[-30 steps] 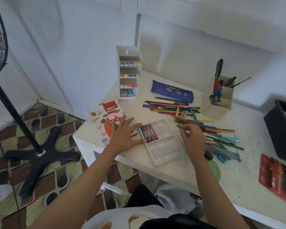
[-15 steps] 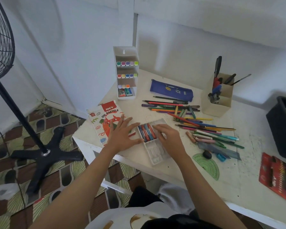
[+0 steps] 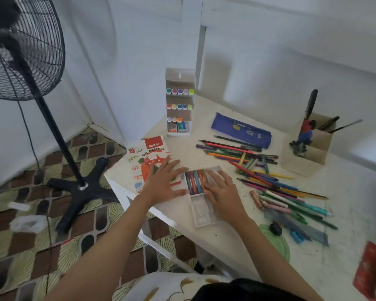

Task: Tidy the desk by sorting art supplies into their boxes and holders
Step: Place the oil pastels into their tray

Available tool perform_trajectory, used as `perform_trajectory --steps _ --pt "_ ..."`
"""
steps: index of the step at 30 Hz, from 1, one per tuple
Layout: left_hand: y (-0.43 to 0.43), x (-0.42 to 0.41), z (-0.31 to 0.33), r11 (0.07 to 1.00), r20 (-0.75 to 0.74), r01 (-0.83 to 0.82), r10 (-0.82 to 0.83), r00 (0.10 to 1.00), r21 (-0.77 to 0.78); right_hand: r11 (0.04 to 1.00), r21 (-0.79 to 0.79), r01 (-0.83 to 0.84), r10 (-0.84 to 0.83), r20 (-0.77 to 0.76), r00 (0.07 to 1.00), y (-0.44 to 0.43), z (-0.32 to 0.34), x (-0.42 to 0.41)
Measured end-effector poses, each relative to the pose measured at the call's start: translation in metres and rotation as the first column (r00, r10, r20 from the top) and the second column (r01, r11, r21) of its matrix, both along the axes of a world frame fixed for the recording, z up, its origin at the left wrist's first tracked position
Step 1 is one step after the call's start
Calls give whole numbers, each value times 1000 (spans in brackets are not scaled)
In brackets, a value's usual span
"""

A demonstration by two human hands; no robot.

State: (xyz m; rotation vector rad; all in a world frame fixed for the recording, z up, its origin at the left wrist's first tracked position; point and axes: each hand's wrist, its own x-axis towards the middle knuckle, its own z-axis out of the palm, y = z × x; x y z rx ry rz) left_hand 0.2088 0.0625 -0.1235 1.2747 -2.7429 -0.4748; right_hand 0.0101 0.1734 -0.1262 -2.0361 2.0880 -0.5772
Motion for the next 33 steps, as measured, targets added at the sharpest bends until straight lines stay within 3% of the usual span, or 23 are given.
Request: perform_trajectory --steps 8,15,28,33 --pt "8 -4 -1 996 33 -61 63 997 -65 997 44 -68 60 170 984 -8 6 -15" --pt "4 -6 -1 995 92 -89 93 991 -47 992 -112 -60 89 268 959 -63 27 -55" --pt "6 -8 6 994 89 -104 102 991 17 990 106 -91 92 2 996 -149 19 -40" --pt "5 -8 8 993 74 -105 101 992 46 997 0 -83 83 -38 996 -147 19 -32"
